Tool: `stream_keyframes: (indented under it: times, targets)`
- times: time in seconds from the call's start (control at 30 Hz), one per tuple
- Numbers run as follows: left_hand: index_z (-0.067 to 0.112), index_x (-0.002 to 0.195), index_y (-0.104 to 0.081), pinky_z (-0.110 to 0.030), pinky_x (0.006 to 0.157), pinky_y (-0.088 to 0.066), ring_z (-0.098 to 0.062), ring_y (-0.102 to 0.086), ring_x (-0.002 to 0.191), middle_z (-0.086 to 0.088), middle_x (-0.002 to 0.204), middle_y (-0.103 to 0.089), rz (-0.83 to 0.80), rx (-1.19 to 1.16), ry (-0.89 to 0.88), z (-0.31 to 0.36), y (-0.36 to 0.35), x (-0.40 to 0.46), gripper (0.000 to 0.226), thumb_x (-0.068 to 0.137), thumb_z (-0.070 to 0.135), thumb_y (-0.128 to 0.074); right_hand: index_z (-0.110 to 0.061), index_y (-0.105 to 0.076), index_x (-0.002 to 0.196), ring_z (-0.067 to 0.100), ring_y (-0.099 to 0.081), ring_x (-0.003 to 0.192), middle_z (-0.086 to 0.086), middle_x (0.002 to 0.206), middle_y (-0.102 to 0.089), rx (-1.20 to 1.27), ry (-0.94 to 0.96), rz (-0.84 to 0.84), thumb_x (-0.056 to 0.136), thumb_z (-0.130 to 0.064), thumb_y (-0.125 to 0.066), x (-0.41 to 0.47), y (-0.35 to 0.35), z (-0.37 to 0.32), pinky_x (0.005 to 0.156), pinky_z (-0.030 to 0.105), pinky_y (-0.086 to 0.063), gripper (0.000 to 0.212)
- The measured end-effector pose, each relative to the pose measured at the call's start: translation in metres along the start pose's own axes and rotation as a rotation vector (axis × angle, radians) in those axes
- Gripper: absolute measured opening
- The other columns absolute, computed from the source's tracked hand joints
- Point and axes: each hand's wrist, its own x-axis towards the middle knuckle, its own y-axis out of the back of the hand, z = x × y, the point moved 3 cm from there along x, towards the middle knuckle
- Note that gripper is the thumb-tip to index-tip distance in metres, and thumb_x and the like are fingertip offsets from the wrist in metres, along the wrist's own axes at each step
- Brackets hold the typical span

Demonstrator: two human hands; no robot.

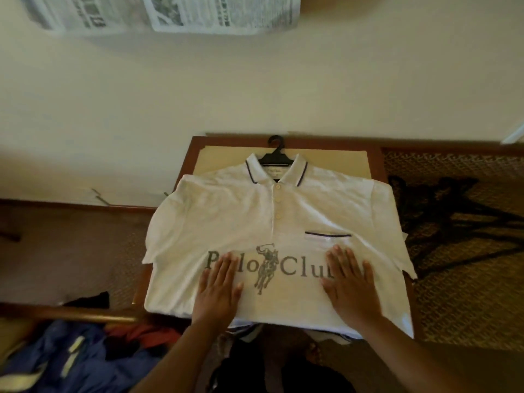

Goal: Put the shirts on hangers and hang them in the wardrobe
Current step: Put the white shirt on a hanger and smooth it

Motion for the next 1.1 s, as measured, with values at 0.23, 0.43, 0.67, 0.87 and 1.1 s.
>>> stream_keyframes:
  times: [0.23, 0.43, 0.67, 0.87, 1.1]
  targets:
    - [0.02, 0.151, -0.02, -0.042, 0.114, -0.006, -0.024, -0.018, 0.145, -0.005, 0.156, -0.025, 0.028, 0.018, -0.001, 0.017, -0.007, 0.011, 0.062, 0.099, 0.051, -0.008, -0.012, -0.04, 0.145, 0.033, -0.029, 0.142, 0.013, 0.153, -0.034, 0.094, 0.062, 0.034, 0.095, -0.054, -0.026, 0.006, -0.001, -0.108, 0.112, 0.054, -0.016, 0.067]
    - [0.025, 0.152, -0.019, -0.047, 0.111, -0.014, -0.026, -0.028, 0.142, -0.006, 0.155, -0.03, 0.099, 0.056, 0.011, -0.059, -0.001, 0.015, 0.066, 0.094, 0.055, -0.028, -0.014, -0.043, 0.144, 0.027, -0.027, 0.143, 0.009, 0.153, -0.034, 0.006, 0.049, 0.012, 0.097, -0.06, -0.009, 0.012, -0.01, -0.107, 0.111, 0.048, -0.02, 0.074]
    - [0.015, 0.15, -0.022, -0.045, 0.114, -0.004, -0.025, -0.013, 0.144, -0.01, 0.156, -0.025, 0.102, 0.032, -0.01, -0.101, 0.025, 0.031, 0.06, 0.099, 0.048, -0.018, -0.009, -0.038, 0.141, 0.032, -0.031, 0.139, 0.017, 0.15, -0.036, 0.264, 0.042, 0.133, 0.098, -0.055, -0.009, 0.067, 0.017, -0.243, 0.113, 0.047, -0.019, 0.069]
    - [0.016, 0.148, -0.03, -0.039, 0.115, -0.006, -0.023, -0.008, 0.147, -0.007, 0.154, -0.031, 0.076, 0.08, -0.064, -0.155, 0.022, 0.025, 0.065, 0.098, 0.057, -0.017, -0.018, -0.001, 0.154, 0.024, 0.003, 0.149, 0.007, 0.161, 0.006, 0.15, 0.117, -0.01, 0.084, -0.057, 0.006, 0.117, 0.004, -0.315, 0.117, 0.042, 0.006, 0.08]
    - [0.031, 0.153, -0.002, -0.034, 0.119, -0.004, -0.014, 0.003, 0.147, 0.004, 0.16, 0.007, 0.065, -0.731, 0.286, -0.224, 0.039, 0.04, 0.076, 0.089, 0.071, -0.012, -0.006, -0.045, 0.14, 0.033, -0.029, 0.142, 0.016, 0.153, -0.033, 0.141, 0.042, 0.075, 0.091, -0.052, -0.019, 0.131, 0.004, -0.324, 0.114, 0.051, -0.017, 0.072]
